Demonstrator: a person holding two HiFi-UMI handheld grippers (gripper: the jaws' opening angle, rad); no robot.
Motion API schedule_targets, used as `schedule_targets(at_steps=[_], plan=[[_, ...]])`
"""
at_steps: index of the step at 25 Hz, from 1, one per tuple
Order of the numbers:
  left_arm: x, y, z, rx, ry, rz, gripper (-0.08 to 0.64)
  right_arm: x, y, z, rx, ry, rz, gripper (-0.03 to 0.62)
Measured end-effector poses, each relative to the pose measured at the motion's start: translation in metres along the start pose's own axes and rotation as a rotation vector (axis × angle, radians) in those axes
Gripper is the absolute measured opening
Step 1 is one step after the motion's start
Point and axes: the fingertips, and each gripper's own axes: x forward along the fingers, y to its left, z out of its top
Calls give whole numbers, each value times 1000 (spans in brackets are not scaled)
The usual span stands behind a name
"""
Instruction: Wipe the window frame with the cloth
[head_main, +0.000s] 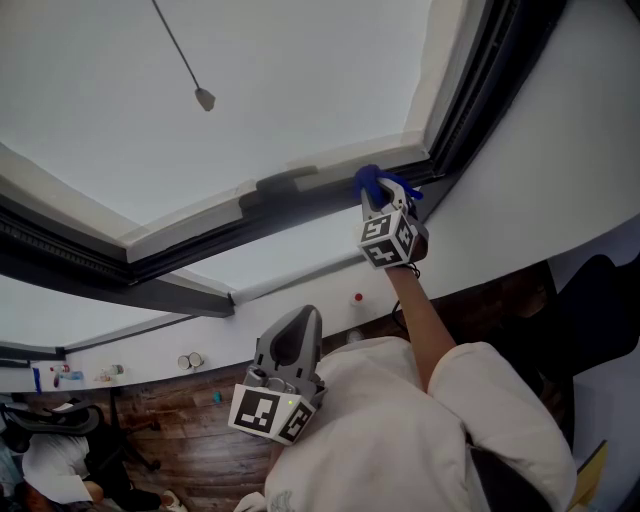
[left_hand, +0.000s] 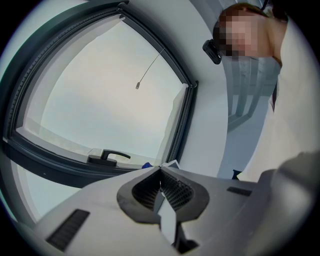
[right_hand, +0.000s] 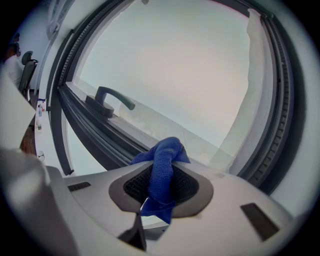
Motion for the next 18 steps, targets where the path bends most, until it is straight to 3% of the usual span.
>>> schedule_targets(at_steps=[18], plan=[[-27,40,17,0,15,-28,9,1,30,17,31,26,-41,81]])
